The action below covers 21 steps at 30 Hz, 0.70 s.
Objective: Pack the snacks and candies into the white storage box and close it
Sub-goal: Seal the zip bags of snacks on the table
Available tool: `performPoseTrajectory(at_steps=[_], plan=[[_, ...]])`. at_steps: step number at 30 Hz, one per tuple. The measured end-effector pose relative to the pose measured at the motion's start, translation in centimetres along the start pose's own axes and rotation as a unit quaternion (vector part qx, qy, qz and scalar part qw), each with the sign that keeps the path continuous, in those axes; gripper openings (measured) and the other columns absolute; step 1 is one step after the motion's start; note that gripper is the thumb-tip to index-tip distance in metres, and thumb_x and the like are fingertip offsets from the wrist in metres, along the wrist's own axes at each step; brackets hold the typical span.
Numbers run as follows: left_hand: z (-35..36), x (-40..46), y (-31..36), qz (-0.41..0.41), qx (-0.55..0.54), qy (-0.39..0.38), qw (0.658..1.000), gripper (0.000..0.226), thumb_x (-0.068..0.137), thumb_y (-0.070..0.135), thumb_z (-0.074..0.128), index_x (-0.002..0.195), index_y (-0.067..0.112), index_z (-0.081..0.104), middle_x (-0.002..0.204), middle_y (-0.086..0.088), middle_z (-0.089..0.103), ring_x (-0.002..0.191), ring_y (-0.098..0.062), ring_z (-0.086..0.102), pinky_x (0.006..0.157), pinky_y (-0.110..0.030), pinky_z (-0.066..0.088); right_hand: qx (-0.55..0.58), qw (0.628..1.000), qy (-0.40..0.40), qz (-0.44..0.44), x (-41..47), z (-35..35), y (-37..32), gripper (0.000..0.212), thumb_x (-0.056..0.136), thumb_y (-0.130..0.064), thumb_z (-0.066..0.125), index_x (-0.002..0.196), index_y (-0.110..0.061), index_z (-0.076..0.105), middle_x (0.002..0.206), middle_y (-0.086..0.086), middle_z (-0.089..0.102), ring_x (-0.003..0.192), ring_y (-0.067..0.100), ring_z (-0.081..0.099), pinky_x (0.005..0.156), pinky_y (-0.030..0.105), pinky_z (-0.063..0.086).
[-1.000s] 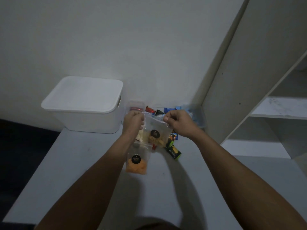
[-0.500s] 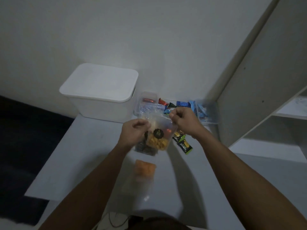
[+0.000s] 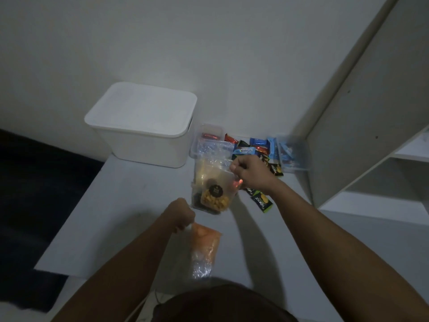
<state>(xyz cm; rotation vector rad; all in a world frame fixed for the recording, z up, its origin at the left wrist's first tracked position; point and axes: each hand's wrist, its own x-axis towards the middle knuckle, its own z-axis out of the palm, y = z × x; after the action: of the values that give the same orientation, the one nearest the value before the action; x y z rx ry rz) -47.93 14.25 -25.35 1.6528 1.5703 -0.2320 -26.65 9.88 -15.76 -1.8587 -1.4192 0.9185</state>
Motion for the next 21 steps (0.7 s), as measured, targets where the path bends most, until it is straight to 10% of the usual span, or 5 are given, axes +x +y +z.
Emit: performPoseTrajectory(at_steps=[5, 10, 13, 21], plan=[[1.3, -0.9, -1.6, -0.076, 0.072, -0.140, 0.985, 0.026, 0.082, 0.012, 0.066, 0.098, -0.008, 0.067, 0.098, -0.019, 0.071, 0.074, -0.029, 0.067, 0.078, -0.046, 0.057, 0.018, 0.999, -0.024, 0.019, 0.2, 2.2, 0.7, 0.026, 0.098, -0.009, 0.052, 0.073, -0.012, 0.059, 0.069, 0.007, 0.059, 0.064, 0.022, 0.063, 0.061, 0.041, 0.059], [2.6, -1.4, -2.2, -0.086, 0.027, -0.140, 0.986, 0.014, 0.083, 0.007, 0.065, 0.073, -0.002, 0.062, 0.068, -0.017, 0.062, 0.057, -0.025, 0.062, 0.036, -0.026, 0.050, 0.020, 0.999, -0.035, 0.033, 0.0, 3.4, 1.8, 0.027, 0.098, -0.011, 0.053, 0.071, -0.013, 0.056, 0.067, 0.005, 0.057, 0.060, 0.015, 0.059, 0.057, 0.033, 0.057], [2.9, -0.9, -2.6, -0.093, -0.002, -0.166, 0.982, 0.008, 0.080, 0.003, 0.065, 0.083, -0.004, 0.066, 0.084, -0.021, 0.070, 0.076, -0.032, 0.069, 0.066, -0.045, 0.060, 0.017, 0.999, -0.032, 0.034, -0.2, 3.8, 2.1, 0.027, 0.097, -0.011, 0.053, 0.071, -0.015, 0.055, 0.068, 0.004, 0.058, 0.060, 0.013, 0.058, 0.057, 0.033, 0.057], [-0.7, -0.7, -0.4, -0.101, -0.346, -0.279, 0.890, 0.015, 0.092, -0.009, 0.040, 0.083, -0.006, 0.052, 0.070, -0.016, 0.056, 0.066, -0.021, 0.061, 0.061, -0.041, 0.061, 0.020, 0.996, -0.064, 0.052, 0.4, 3.9, 2.3, 0.018, 0.099, -0.017, 0.050, 0.085, -0.009, 0.057, 0.082, 0.010, 0.059, 0.076, 0.022, 0.062, 0.063, 0.041, 0.060]])
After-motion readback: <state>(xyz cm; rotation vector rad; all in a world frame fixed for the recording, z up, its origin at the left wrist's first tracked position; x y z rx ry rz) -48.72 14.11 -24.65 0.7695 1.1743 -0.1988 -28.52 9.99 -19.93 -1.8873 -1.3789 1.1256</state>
